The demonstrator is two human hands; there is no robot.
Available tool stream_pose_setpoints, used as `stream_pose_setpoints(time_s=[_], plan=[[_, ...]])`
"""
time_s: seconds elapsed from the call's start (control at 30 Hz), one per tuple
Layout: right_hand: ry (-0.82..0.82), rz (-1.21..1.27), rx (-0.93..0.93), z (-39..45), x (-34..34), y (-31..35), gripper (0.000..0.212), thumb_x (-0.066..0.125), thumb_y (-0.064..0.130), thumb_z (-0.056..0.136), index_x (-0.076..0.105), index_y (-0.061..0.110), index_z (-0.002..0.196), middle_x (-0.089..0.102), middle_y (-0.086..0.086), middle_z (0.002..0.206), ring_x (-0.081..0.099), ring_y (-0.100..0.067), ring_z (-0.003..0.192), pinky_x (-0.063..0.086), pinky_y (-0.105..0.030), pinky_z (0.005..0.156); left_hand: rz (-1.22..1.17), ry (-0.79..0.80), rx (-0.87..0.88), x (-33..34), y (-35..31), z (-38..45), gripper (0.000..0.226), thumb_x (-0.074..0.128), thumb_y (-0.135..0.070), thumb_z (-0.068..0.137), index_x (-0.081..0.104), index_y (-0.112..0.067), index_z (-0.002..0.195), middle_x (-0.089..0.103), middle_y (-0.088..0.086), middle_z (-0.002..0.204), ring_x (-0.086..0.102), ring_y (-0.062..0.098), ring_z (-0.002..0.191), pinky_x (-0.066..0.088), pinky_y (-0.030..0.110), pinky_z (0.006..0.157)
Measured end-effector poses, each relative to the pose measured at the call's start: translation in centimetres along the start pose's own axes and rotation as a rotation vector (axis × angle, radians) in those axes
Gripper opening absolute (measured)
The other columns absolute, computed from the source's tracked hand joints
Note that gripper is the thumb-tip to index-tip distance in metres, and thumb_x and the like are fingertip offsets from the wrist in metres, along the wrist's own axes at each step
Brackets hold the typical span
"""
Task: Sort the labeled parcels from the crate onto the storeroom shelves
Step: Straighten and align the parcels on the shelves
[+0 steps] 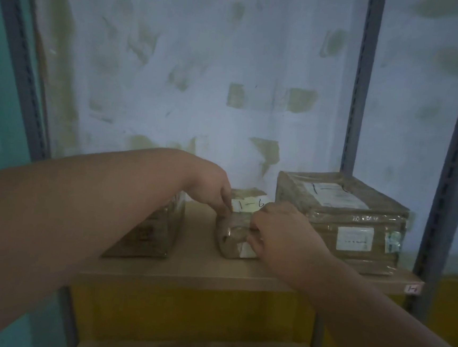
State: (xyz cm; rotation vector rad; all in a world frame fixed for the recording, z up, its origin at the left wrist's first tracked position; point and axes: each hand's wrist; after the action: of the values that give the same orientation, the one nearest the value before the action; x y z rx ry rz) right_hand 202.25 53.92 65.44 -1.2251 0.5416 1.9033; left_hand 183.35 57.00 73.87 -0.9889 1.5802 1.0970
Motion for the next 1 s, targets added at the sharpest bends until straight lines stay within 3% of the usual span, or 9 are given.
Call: stream_pose_setpoints(time_s=[0.1,0.27,0.47,0.57,0.7,1.0], plan=[[0.027,0.010,0.065,-0.2,-0.1,0.3,0.026,0.045,0.039,0.100,0.052,0.027,0.122,0.055,-0.002,0.122,0.050,-0.023,0.112,0.045,-0.038,0.093,-0.015,-0.020,-0.031,-0.3,1.1,1.5,0.047,0.061,-0.054,0.091,0.056,-0.037,0.135,0.056,-0.007,0.134,0.051,0.016,0.125,0.038,0.029,0.095],[0.048,0.032,0.136,0.1,0.0,1.9,0.024,0.044,0.031,0.101,0.045,0.028,0.125,0.056,-0.002,0.125,0.049,-0.023,0.114,0.044,-0.038,0.094,0.090,0.088,-0.046,-0.7,2.8,4.5,0.068,0.055,-0.064,0.091,0.034,-0.042,0.151,0.037,-0.001,0.157,0.036,0.024,0.141,0.029,0.042,0.112],[0.012,-0.005,0.187,0.8,0.4,4.1,0.023,0.049,0.037,0.100,0.049,0.027,0.120,0.057,0.002,0.121,0.047,-0.020,0.112,0.042,-0.036,0.092,0.116,0.145,0.061,-0.8,4.5,5.8,0.059,0.061,-0.059,0.089,0.050,-0.035,0.141,0.047,-0.004,0.147,0.044,0.021,0.131,0.035,0.038,0.105],[0.019,0.030,0.281,0.4,0.6,3.9,0.035,0.051,0.051,0.096,0.052,0.030,0.124,0.053,0.005,0.131,0.044,-0.019,0.121,0.042,-0.037,0.101,0.105,0.129,0.100,-0.3,5.7,5.9,0.053,0.064,-0.061,0.085,0.056,-0.036,0.131,0.053,-0.007,0.136,0.048,0.017,0.118,0.039,0.036,0.099],[0.047,0.183,0.368,0.3,1.0,3.9,0.038,0.059,0.056,0.091,0.056,0.034,0.122,0.051,0.009,0.131,0.050,-0.015,0.114,0.049,-0.035,0.095,0.129,0.124,0.108,0.0,6.5,6.0,0.056,0.064,-0.068,0.081,0.058,-0.038,0.127,0.055,-0.011,0.128,0.050,0.018,0.123,0.039,0.045,0.109],[-0.016,0.185,0.361,1.0,1.7,5.8,0.043,0.061,0.062,0.087,0.061,0.037,0.123,0.052,0.013,0.129,0.047,-0.012,0.115,0.044,-0.030,0.097,0.106,0.137,0.104,0.1,7.7,5.2,0.056,0.069,-0.061,0.081,0.057,-0.037,0.130,0.059,-0.012,0.129,0.050,0.016,0.124,0.040,0.045,0.109]])
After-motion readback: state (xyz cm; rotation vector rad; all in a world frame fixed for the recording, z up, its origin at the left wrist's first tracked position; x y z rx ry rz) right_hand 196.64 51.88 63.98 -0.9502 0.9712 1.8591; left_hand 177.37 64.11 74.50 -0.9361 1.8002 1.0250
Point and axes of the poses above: each hand's wrist, its own z-axis towards the middle knuckle, its own x-axis out of the palm, y = z × x
